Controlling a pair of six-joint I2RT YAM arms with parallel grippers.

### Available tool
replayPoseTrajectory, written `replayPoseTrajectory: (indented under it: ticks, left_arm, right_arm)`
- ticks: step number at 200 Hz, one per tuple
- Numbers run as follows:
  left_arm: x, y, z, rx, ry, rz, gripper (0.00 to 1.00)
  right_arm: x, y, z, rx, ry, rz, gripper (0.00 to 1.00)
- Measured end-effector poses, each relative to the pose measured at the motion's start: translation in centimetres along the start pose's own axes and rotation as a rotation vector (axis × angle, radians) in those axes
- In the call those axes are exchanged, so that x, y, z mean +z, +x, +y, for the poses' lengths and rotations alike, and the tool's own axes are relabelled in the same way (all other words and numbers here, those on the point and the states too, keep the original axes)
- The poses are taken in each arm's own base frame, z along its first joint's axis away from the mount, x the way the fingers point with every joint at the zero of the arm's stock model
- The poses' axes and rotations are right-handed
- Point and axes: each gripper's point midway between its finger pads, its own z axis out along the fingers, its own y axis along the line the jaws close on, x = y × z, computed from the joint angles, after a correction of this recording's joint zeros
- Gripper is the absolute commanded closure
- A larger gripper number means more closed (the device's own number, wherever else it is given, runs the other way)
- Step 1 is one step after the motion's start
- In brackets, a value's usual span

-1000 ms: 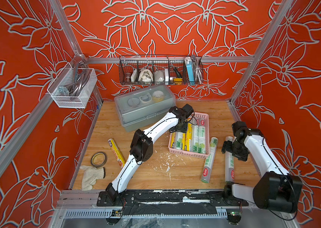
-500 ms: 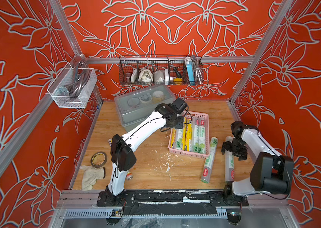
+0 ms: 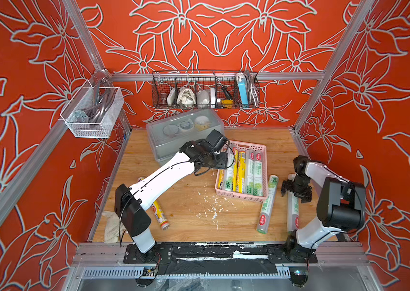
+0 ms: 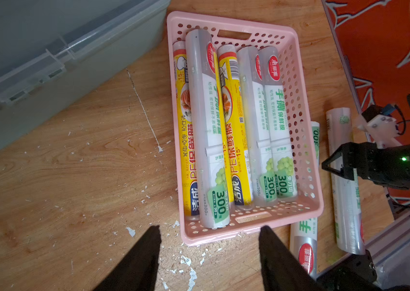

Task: Put the plastic wrap into the basket
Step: Pick up the plastic wrap from the center of the board.

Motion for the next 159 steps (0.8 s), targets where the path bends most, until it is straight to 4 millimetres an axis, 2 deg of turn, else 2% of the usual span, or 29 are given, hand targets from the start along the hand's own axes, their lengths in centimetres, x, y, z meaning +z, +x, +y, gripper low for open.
replayPoseTrajectory:
  ticks: [19,60,89,134,159]
  left_arm:
    - [-0.5,-0.1,0.0,-0.001,0.004,-0.014,0.37]
    - [-0.6,-0.3,0.2,0.002,0.0,-0.029,0.37]
    - [-0.6,-0.4,0.3,0.005,-0.007,-0.035,0.37]
    - [-0.6,-0.5,0.5,0.005,-0.021,-0.043,0.37]
    - [-0.6,-0.6,0.7,0.005,-0.029,-0.047,0.37]
  right_arm:
    - [0.5,-0.1,0.1,-0.004,-0.001,0.004,0.2]
    - [0.5,-0.4,0.2,-0.014,-0.007,-0.006,0.46]
    - [0.4,-0.5,0.5,-0.02,-0.023,-0.01,0.6]
    - [0.2,-0.6,0.5,-0.025,-0.026,-0.016,0.62]
    - [-1.4,-1.2,0.5,-0.032,-0.031,-0.038,0.63]
